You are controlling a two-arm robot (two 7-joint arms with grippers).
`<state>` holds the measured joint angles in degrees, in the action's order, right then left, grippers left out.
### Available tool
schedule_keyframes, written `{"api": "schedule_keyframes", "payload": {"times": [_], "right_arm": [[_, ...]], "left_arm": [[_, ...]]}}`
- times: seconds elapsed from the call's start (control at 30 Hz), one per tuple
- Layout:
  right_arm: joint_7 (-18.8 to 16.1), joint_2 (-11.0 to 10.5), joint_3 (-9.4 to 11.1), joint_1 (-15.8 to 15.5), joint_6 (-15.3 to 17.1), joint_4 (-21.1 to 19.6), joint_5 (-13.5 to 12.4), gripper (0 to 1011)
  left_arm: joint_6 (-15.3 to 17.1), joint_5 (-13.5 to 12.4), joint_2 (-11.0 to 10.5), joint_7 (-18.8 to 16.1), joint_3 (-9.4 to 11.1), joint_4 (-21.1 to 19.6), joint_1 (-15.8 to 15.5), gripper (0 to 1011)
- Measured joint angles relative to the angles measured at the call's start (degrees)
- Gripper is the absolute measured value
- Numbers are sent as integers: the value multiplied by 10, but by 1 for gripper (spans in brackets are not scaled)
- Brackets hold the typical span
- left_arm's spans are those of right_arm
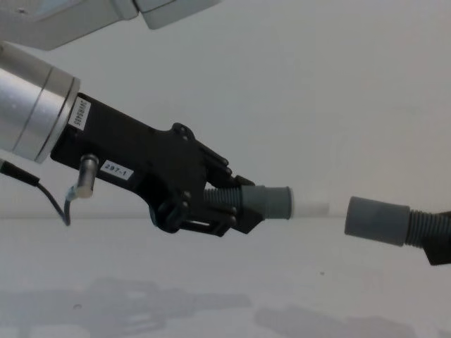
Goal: Use both hands to pick up one end of the pipe from the table, align the ends, and insert them.
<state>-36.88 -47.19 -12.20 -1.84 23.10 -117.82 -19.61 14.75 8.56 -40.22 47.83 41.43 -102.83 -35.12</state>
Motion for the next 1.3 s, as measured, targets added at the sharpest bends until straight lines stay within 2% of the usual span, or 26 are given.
{"api": "schedule_keyframes", "payload": {"times": [0.5, 1.3], "right_arm": [[1, -5, -4, 0, 9, -2, -15, 283], [5, -11, -17, 12, 18, 5, -26, 283]], "left_arm": [[-4, 7, -5, -1, 9, -7, 1, 348], [-3, 24, -14, -4, 17, -13, -1, 348]]}}
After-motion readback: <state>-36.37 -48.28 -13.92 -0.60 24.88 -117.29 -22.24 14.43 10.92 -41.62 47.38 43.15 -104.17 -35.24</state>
